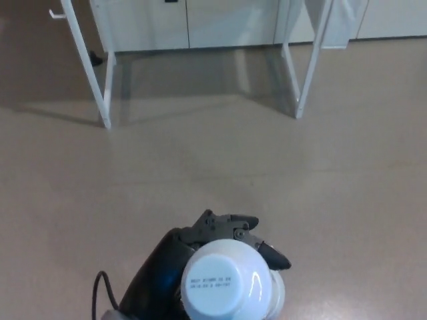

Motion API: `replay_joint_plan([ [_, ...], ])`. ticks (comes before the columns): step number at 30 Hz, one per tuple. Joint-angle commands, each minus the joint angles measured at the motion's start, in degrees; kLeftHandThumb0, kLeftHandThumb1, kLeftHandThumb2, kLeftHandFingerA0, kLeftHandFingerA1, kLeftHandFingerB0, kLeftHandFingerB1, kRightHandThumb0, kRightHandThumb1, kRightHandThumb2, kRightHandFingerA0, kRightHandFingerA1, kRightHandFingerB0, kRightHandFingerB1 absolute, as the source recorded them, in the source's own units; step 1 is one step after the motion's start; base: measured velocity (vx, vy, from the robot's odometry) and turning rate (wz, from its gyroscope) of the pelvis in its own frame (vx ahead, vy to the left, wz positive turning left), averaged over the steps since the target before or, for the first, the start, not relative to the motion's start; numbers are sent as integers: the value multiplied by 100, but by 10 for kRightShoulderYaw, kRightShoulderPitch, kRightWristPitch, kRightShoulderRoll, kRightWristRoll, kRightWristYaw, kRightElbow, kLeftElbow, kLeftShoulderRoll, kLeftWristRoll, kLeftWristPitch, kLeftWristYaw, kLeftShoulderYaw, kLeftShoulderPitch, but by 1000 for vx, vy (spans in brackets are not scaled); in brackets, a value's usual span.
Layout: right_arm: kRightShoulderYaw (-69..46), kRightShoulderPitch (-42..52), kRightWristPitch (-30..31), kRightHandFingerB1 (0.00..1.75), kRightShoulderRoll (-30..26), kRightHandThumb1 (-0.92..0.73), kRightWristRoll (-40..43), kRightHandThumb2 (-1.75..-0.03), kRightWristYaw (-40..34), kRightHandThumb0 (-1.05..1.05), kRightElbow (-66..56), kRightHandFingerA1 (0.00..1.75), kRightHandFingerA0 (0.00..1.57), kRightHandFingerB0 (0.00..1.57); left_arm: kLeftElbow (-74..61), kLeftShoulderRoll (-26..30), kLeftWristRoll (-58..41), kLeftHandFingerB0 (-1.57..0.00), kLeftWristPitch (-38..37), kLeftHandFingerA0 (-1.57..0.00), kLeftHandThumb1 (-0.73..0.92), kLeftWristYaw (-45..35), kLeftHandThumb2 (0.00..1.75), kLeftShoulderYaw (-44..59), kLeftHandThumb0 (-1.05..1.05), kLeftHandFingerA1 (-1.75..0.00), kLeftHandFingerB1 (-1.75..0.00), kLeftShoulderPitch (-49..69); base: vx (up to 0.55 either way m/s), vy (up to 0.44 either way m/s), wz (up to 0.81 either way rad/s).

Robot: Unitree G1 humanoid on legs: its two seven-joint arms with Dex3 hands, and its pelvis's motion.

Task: The robot picks up a bottle from a person using its left hand and walk towards the table in frontand put the bottle on the table.

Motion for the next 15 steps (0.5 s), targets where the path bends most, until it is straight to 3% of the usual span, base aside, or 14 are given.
replay_joint_plan([
  [1,1,2,9,39,-8,-80,-3,-65,4,-55,0,44,64,52,-8,2,-3,-130,-10,-144,32,6,96,-2,-47,-107,-89,2,400,-73,13],
  [5,0,3,8,39,-8,-80,-2,-64,9,-55,1,44,64,51,-10,2,-8,-130,-3,-143,33,5,96,-3,-47,-108,-88,7,389,-185,-3],
  [10,-3,4,7,38,-7,-80,0,-64,12,-54,1,44,63,51,-7,-3,-5,-132,2,-144,35,15,97,6,-47,-108,-89,7,408,-205,52],
  [15,-3,1,8,38,-7,-80,-2,-64,12,-54,1,44,63,51,-1,-7,-2,-131,0,-144,35,17,97,13,-49,-108,-90,1,409,-70,-6],
])
